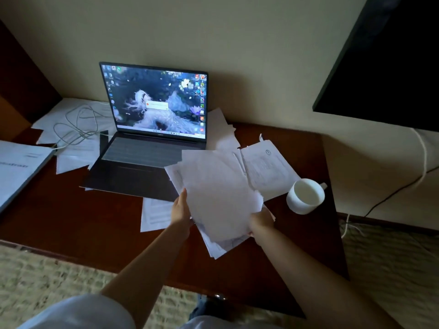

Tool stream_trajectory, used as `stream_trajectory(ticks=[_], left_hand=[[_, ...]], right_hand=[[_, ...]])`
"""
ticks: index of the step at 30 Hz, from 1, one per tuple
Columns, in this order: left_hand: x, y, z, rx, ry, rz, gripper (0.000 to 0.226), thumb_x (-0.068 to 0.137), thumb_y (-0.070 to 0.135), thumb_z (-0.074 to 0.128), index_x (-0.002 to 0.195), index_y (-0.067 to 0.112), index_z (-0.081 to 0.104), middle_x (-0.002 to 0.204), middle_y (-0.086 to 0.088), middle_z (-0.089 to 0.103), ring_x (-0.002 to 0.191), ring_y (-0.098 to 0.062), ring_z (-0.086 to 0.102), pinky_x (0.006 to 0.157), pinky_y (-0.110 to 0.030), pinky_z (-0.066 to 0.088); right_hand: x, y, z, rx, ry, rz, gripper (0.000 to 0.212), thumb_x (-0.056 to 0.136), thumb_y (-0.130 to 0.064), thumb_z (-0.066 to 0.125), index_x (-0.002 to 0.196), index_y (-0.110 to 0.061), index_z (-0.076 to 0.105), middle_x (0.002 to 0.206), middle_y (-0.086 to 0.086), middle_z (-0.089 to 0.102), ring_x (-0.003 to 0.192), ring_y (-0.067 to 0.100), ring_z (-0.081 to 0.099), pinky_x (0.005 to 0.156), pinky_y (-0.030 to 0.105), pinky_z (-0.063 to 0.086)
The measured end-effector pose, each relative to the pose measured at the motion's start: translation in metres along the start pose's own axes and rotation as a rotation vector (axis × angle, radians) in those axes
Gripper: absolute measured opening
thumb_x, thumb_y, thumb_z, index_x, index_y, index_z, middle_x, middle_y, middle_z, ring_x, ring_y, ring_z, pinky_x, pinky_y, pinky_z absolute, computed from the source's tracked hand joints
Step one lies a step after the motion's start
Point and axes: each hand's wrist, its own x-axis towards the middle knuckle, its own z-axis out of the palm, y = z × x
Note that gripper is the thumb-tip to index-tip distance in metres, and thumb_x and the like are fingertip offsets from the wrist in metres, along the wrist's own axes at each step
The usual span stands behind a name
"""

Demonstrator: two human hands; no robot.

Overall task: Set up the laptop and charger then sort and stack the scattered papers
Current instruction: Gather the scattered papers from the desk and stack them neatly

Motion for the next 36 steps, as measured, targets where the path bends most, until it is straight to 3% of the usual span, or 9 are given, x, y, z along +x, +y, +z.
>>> stream_trajectory(ticks=[5, 9, 13, 18, 24, 27, 30, 33, 36], left_hand=[[0.006, 0.001, -0.002, 0.117, 0.038, 0.019, 0.038, 0.092, 0.038, 0.057, 0.118, 0.010, 0.056, 0.108, -0.013, 0.062, 0.101, -0.033, 0.060, 0.092, -0.051, 0.050], [0.006, 0.001, -0.005, 0.270, 0.053, 0.084, 0.025, 0.083, 0.009, 0.066, 0.105, 0.002, 0.057, 0.093, -0.011, 0.061, 0.094, -0.035, 0.061, 0.078, -0.042, 0.053], [0.006, 0.005, -0.010, 0.309, -0.016, 0.170, 0.075, 0.076, -0.008, 0.062, 0.135, 0.021, 0.027, 0.113, -0.009, 0.047, 0.100, -0.030, 0.054, 0.079, -0.047, 0.054], [0.011, 0.006, -0.012, 0.202, 0.018, 0.150, 0.117, 0.072, -0.003, 0.074, 0.146, 0.037, -0.007, 0.131, 0.000, 0.038, 0.112, -0.032, 0.050, 0.088, -0.058, 0.051], [0.003, 0.012, -0.003, 0.373, -0.033, 0.158, 0.037, 0.081, -0.007, 0.059, 0.115, 0.008, 0.052, 0.114, -0.020, 0.062, 0.090, -0.029, 0.061, 0.073, -0.038, 0.053], [-0.012, 0.028, -0.010, 0.396, -0.072, 0.308, 0.029, 0.083, -0.006, 0.054, 0.104, 0.013, 0.058, 0.105, -0.014, 0.067, 0.088, -0.027, 0.064, 0.071, -0.036, 0.056], [-0.028, 0.047, -0.026, 0.267, -0.175, 0.394, 0.025, 0.086, -0.004, 0.060, 0.104, 0.014, 0.058, 0.100, -0.012, 0.067, 0.091, -0.031, 0.066, 0.070, -0.036, 0.058], [-0.044, 0.065, -0.030, 0.212, -0.185, 0.503, 0.034, 0.086, -0.001, 0.063, 0.112, 0.018, 0.052, 0.104, -0.006, 0.063, 0.093, -0.025, 0.064, 0.067, -0.031, 0.057], [-0.061, 0.080, -0.021, 0.180, -0.113, 0.656, 0.048, 0.081, -0.001, 0.068, 0.119, 0.019, 0.046, 0.104, 0.000, 0.060, 0.091, -0.015, 0.063, 0.066, -0.027, 0.055]], right_hand=[[-0.002, 0.001, 0.002, -0.049, -0.064, 0.091, 0.038, 0.093, -0.007, 0.042, 0.129, -0.014, 0.053, 0.123, 0.013, 0.057, 0.103, 0.033, 0.057, 0.065, 0.037, 0.054], [-0.005, 0.003, 0.005, -0.293, 0.046, 0.000, 0.058, 0.087, -0.016, 0.053, 0.142, -0.009, 0.036, 0.136, 0.014, 0.048, 0.117, 0.033, 0.053, 0.081, 0.036, 0.050], [0.002, -0.008, 0.000, -0.425, 0.282, -0.254, 0.072, 0.087, -0.042, 0.057, 0.145, -0.010, 0.030, 0.145, 0.013, 0.039, 0.132, 0.032, 0.039, 0.102, 0.046, 0.039], [0.020, -0.019, 0.005, -0.357, -0.010, -0.229, 0.060, 0.085, -0.031, 0.057, 0.138, -0.008, 0.040, 0.137, 0.013, 0.047, 0.123, 0.033, 0.048, 0.097, 0.040, 0.044], [0.018, -0.014, 0.012, -0.482, -0.044, -0.205, 0.056, 0.089, -0.041, 0.054, 0.134, -0.008, 0.046, 0.132, 0.011, 0.053, 0.119, 0.030, 0.052, 0.084, 0.030, 0.042], [0.014, -0.022, 0.006, -0.474, 0.085, -0.323, 0.072, 0.079, -0.051, 0.062, 0.137, -0.014, 0.042, 0.134, 0.009, 0.049, 0.122, 0.030, 0.049, 0.094, 0.041, 0.045], [0.012, -0.040, -0.004, -0.057, -0.049, -0.370, 0.085, 0.069, -0.050, 0.070, 0.140, -0.019, 0.036, 0.135, 0.003, 0.050, 0.120, 0.026, 0.053, 0.095, 0.043, 0.047], [-0.001, -0.061, -0.016, 0.163, -0.152, -0.498, 0.043, 0.080, -0.010, 0.059, 0.122, -0.017, 0.052, 0.114, 0.000, 0.061, 0.104, 0.021, 0.059, 0.076, 0.029, 0.048], [-0.029, -0.080, -0.023, 0.200, -0.030, -0.706, 0.020, 0.080, 0.001, 0.049, 0.075, -0.018, 0.051, 0.071, -0.007, 0.053, 0.067, 0.011, 0.051, 0.061, 0.028, 0.037]])
